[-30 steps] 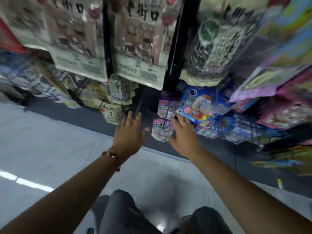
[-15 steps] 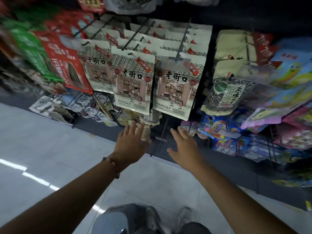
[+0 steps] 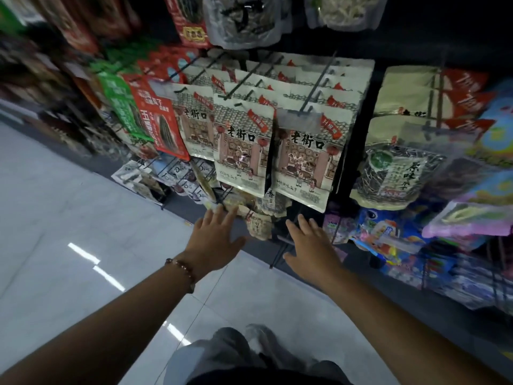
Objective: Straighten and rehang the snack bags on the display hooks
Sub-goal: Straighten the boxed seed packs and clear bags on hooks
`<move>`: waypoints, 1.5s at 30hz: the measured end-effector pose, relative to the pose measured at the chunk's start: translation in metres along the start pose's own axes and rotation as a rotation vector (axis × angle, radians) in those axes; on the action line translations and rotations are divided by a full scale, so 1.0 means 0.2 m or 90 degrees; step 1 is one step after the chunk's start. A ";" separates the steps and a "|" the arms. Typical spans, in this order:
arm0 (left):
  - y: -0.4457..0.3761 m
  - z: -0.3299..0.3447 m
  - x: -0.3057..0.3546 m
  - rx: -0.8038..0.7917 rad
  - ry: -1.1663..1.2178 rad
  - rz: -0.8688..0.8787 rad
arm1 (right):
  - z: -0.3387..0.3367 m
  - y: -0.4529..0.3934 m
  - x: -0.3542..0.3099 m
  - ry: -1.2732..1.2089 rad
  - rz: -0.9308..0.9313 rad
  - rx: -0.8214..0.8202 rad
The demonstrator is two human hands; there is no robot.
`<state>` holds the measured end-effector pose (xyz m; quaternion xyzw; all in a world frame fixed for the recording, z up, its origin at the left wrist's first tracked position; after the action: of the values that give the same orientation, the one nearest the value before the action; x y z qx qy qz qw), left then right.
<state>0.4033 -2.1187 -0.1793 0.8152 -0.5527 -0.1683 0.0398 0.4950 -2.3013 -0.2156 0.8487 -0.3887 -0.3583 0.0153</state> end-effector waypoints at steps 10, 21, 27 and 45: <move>-0.25 0.36 0.00 0.002 -0.015 0.058 | 0.25 -0.24 0.10 0.020 0.024 -0.008; -1.16 1.27 -0.23 0.114 -0.048 0.153 | 0.91 -1.16 0.50 -0.070 0.106 0.162; -1.46 1.53 -0.17 0.278 -0.037 0.213 | 1.12 -1.36 0.66 -0.019 0.114 0.291; -1.08 1.62 -0.57 0.307 0.100 0.240 | 1.42 -1.04 0.28 -0.093 0.137 0.455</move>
<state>0.4534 -1.8916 -0.5112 0.6947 -0.7134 0.0419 -0.0816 0.4786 -2.1230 -0.5228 0.7271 -0.5763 -0.2555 -0.2720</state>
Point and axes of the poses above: each hand's wrist, its own y-axis away from the middle knuckle, its own z-axis out of the palm, x = y × z, the point moved 6 cm from there along -y, towards the middle knuckle, and after that the axes turned 15 degrees about -y, right-handed, at the moved point
